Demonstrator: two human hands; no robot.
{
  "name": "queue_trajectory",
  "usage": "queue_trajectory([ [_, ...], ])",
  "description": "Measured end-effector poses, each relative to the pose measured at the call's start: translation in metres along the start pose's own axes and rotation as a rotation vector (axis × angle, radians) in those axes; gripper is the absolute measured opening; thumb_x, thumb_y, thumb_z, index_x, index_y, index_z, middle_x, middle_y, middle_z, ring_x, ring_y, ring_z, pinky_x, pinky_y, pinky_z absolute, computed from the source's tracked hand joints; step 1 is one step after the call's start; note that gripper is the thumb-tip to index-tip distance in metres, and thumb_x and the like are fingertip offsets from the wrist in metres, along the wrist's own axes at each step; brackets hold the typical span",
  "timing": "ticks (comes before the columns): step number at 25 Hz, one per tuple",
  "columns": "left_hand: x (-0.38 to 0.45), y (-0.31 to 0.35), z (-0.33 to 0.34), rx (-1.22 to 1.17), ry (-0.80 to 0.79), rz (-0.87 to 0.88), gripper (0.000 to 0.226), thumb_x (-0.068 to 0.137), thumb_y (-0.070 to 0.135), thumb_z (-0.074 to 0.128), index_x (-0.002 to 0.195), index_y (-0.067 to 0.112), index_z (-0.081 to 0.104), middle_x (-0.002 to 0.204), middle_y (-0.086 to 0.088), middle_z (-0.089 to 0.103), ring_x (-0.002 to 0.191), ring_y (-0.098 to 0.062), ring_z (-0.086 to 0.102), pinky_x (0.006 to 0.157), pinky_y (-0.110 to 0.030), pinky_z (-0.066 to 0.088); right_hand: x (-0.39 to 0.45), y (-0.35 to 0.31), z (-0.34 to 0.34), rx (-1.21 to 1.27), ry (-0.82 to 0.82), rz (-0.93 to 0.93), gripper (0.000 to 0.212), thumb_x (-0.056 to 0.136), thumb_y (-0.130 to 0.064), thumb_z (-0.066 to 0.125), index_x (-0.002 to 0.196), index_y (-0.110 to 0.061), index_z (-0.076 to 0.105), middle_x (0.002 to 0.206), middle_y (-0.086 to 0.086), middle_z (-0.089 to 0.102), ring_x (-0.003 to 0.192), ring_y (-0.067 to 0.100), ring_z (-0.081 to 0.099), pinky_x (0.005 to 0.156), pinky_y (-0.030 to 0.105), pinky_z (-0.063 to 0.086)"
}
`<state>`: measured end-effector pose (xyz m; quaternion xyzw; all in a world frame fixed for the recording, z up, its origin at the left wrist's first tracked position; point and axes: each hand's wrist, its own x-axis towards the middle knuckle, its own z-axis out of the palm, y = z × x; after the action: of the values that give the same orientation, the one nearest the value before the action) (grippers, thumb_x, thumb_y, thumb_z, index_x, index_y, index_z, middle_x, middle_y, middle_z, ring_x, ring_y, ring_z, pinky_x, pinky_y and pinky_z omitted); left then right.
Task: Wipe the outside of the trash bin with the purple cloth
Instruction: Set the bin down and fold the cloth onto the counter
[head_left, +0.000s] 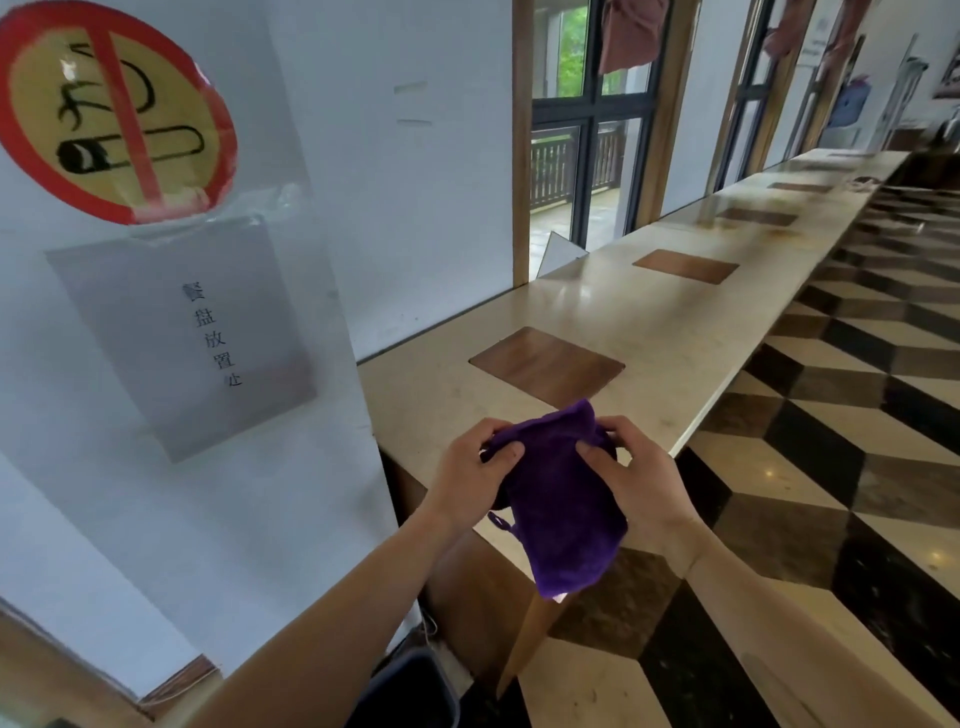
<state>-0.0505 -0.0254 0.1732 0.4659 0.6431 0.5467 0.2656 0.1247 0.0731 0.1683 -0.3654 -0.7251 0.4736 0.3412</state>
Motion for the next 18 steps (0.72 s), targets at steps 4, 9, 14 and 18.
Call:
queue_trajectory([
  [4, 0.043, -0.038, 0.029, -0.006, 0.026, -0.098, 0.013, 0.099, 0.023, 0.055, 0.108, 0.022, 0.065, 0.099, -0.001, 0.067, 0.089, -0.018, 0.067, 0.06, -0.022, 0.055, 0.049, 0.047, -0.006, -0.037, -0.004, 0.105, 0.012, 0.095, -0.045, 0.059, 0.106, -0.048, 0.056, 0.109, -0.015, 0.064, 0.092, 0.008, 0.063, 0.065, 0.02, 0.052],
  [9, 0.1, -0.09, 0.071, -0.04, 0.088, -0.251, 0.01, 0.097, 0.022, 0.058, 0.101, 0.024, 0.066, 0.088, -0.003, 0.068, 0.073, -0.016, 0.069, 0.054, -0.026, 0.055, 0.121, 0.121, -0.014, -0.076, -0.107, 0.159, 0.012, 0.096, -0.049, 0.055, 0.1, -0.06, 0.051, 0.106, -0.02, 0.063, 0.089, 0.01, 0.066, 0.065, 0.022, 0.058],
  [14, 0.143, -0.139, 0.109, -0.081, 0.203, -0.48, 0.005, 0.096, 0.017, 0.058, 0.098, 0.019, 0.063, 0.083, -0.005, 0.065, 0.054, -0.005, 0.063, 0.046, -0.023, 0.049, 0.18, 0.183, -0.014, -0.179, -0.247, 0.115, 0.022, 0.095, -0.051, 0.053, 0.103, -0.069, 0.043, 0.093, -0.028, 0.063, 0.08, 0.003, 0.065, 0.062, 0.02, 0.056],
  [18, 0.168, -0.179, 0.114, -0.085, 0.256, -0.64, 0.004, 0.096, 0.017, 0.058, 0.096, 0.017, 0.062, 0.083, -0.006, 0.067, 0.055, -0.005, 0.065, 0.045, -0.022, 0.049, 0.213, 0.223, 0.008, -0.258, -0.326, 0.15, 0.019, 0.096, -0.047, 0.051, 0.106, -0.063, 0.046, 0.09, -0.026, 0.062, 0.079, 0.004, 0.063, 0.066, 0.029, 0.059],
])
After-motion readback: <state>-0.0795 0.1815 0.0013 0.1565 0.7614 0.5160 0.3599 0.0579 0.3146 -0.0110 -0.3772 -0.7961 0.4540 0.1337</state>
